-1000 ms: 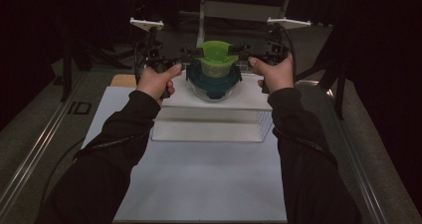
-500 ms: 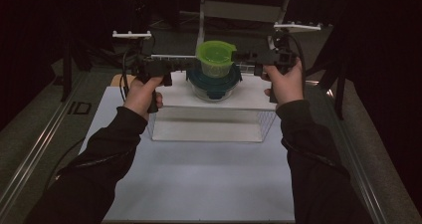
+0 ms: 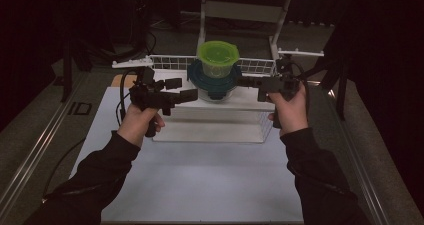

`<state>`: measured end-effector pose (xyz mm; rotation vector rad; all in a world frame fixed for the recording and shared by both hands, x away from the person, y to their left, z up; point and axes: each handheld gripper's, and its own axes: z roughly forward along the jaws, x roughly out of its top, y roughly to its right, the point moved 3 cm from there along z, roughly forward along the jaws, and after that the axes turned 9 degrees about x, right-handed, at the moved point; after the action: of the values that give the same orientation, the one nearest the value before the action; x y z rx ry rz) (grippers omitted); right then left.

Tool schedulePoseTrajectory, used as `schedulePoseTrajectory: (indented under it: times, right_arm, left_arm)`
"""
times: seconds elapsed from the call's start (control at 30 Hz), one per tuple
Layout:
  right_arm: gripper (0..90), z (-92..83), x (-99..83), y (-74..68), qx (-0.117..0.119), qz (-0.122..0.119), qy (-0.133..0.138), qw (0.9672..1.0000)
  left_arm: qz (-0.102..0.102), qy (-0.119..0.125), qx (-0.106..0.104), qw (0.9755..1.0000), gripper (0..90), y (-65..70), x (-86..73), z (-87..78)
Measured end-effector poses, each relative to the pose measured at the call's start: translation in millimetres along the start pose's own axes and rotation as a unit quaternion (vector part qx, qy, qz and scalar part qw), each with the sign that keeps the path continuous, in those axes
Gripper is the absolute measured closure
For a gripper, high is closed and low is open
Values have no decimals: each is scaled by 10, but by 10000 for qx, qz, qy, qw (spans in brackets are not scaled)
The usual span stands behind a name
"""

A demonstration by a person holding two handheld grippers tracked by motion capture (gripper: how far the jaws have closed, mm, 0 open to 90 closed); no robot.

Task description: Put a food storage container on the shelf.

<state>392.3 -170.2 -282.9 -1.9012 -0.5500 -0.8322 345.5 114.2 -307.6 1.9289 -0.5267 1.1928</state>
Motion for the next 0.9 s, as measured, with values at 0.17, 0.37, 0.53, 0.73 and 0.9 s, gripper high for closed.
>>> schedulePoseTrajectory:
  times: [0.17,0.37,0.53,0.73,0.9]
  right_arm:
    - [205,-4,-244,51,-21,-97,-88,9999]
    - [203,13,-590,127,58,-236,-102,9997]
    - [204,18,-841,186,160,-367,-126,9991]
    - [204,9,-1044,231,233,-411,-90,9988]
    - [204,29,-1344,311,302,-425,-125,9986]
  left_arm:
    - [241,-60,12,9997,7,58,-181,-26]
    - [446,-70,21,9990,7,102,-457,-43]
    - [597,-149,-42,9981,7,126,-719,-33]
    - [816,-261,-28,9963,8,155,-957,-17]
    - [919,-424,-78,9948,8,178,-1190,4]
